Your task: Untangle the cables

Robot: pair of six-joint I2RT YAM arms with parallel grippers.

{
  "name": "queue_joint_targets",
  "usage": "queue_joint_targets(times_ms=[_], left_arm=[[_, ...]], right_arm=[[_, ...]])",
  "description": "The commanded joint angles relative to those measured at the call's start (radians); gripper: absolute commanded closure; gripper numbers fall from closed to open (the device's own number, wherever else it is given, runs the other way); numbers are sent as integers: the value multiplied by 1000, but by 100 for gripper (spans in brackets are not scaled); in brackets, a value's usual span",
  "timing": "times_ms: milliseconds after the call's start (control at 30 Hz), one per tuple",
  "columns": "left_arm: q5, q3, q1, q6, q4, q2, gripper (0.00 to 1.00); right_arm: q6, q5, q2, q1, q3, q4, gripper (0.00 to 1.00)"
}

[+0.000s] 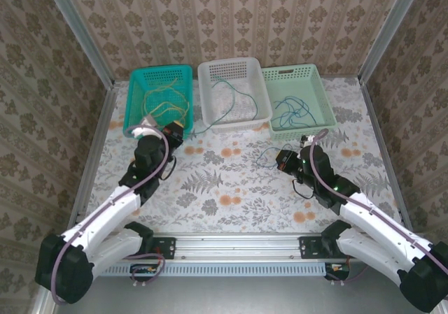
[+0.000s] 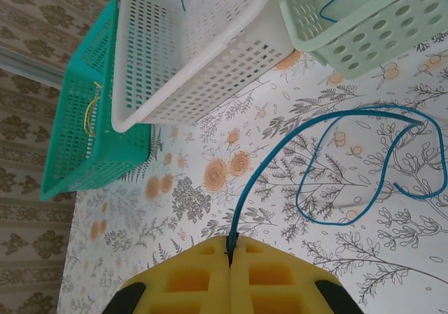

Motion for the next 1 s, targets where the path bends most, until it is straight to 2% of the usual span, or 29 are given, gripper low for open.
queue_joint_targets(times_ms=[0,100,333,433,600,733,867,900,967], left_arm=[[33,136,42,117,-93,75,100],[82,258,80,133,-151,218,100],[126,623,87,146,-272,654,100],[87,795,75,151,-386,816,100],[-2,997,56,103,-550,993,100],[-33,1116,21,86,-631,1075,89],[10,1202,3,81,-673,1138,79],[4,1218,-5,77,-688,1145,71],[-14,1223,-21,57,-716,1147,48]], right_arm=[[-17,-14,11,-1,37,-67,100],[1,-28,26,-1,23,-46,100],[-22,-30,48,-1,39,-66,100],[-42,-27,44,-1,50,-96,100],[-45,-28,38,-3,42,-106,100],[-38,-27,32,-4,32,-104,100],[-38,-21,24,-6,29,-111,100],[-38,-19,23,-6,27,-111,100],[-40,-18,20,-6,28,-110,100]])
